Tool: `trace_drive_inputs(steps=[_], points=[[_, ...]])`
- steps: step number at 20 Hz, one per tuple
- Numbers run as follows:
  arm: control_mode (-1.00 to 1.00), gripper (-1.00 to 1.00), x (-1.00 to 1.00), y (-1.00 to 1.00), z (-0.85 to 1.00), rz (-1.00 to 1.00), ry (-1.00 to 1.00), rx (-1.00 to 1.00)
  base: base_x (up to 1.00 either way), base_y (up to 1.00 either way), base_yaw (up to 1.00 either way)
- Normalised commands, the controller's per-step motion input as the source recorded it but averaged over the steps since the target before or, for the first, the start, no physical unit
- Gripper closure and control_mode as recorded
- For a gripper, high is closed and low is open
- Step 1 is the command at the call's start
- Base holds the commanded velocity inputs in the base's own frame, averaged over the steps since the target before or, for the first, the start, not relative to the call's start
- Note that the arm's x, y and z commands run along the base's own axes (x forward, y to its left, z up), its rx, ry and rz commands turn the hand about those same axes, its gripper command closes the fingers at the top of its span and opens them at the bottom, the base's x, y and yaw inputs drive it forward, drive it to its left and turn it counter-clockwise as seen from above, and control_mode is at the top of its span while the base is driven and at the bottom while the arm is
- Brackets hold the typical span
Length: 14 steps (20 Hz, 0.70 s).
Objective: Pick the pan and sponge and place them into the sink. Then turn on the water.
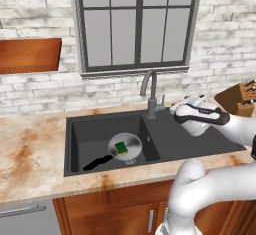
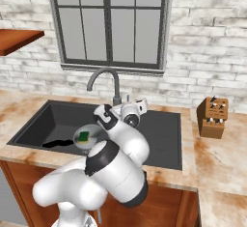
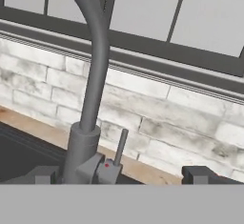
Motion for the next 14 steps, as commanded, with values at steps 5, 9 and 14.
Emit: trace_drive_inputs(steps=[5,9,14], points=[[-1.00,-1.00,0.34,0.00,-0.05,0.00,0.00,0.00,0.00,0.00,0.00],[-1.00,-1.00,0.28,0.00,-0.11,0.00,0.00,0.00,0.00,0.00,0.00],[-1.00,-1.00,0.28,0.00,-0.13,0.00,0.00,0.00,0.00,0.00,0.00]])
